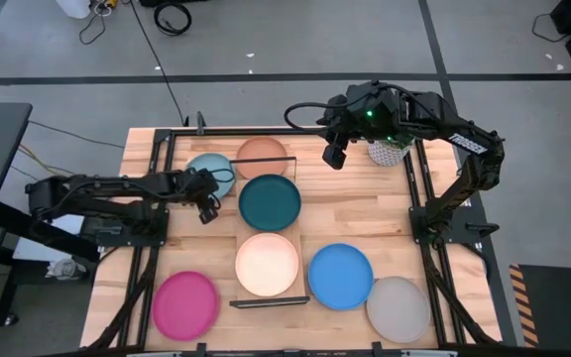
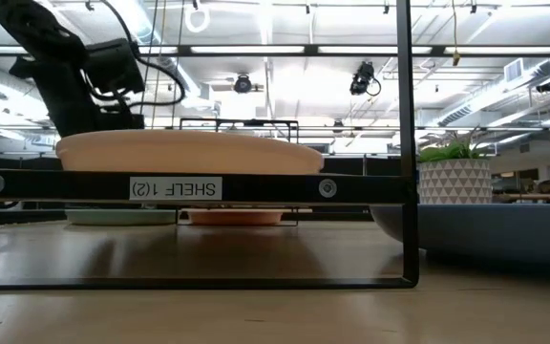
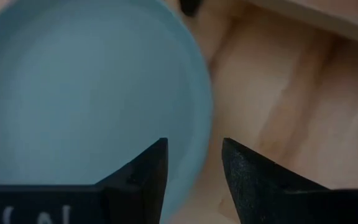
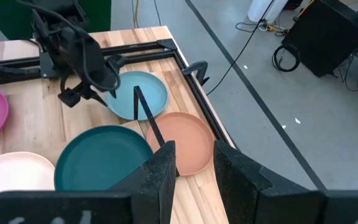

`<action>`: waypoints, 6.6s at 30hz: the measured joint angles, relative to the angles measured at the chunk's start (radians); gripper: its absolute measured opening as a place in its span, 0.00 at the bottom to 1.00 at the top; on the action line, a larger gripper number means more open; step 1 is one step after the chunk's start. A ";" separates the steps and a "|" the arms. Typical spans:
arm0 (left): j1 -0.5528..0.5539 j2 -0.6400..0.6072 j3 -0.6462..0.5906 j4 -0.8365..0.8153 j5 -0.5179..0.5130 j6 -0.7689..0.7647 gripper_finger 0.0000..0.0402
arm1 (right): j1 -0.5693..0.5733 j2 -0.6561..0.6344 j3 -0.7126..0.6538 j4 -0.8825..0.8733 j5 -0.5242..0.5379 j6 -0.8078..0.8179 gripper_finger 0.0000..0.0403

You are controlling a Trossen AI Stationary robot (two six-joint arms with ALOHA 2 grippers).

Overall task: Place and stack plates onto a shelf
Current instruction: Stack the light blue plate on top of the light brown plate on the shelf, then stack the pink plate on top of the dark green plate on the shelf

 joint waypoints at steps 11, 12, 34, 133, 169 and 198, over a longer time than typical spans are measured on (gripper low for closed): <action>0.000 0.133 0.000 0.029 0.045 -0.012 0.36 | 0.004 0.000 0.000 0.000 -0.003 0.010 0.28; 0.000 0.136 0.000 0.031 0.053 -0.013 0.35 | 0.005 0.000 0.000 0.000 -0.003 0.010 0.28; -0.004 -0.019 0.002 0.040 0.083 -0.229 0.04 | 0.009 0.000 0.000 -0.003 -0.004 -0.002 0.28; -0.829 0.443 0.613 0.100 0.171 -0.148 0.12 | -0.005 -0.247 -0.097 -0.211 0.029 -0.141 0.28; -1.005 0.304 0.564 -0.172 -0.033 -1.287 0.02 | -0.005 -0.248 -0.097 -0.211 -0.082 -0.131 0.28; -0.839 0.206 0.370 -0.442 0.310 -0.968 0.37 | -0.003 -0.246 -0.346 -0.060 -0.140 -0.053 0.28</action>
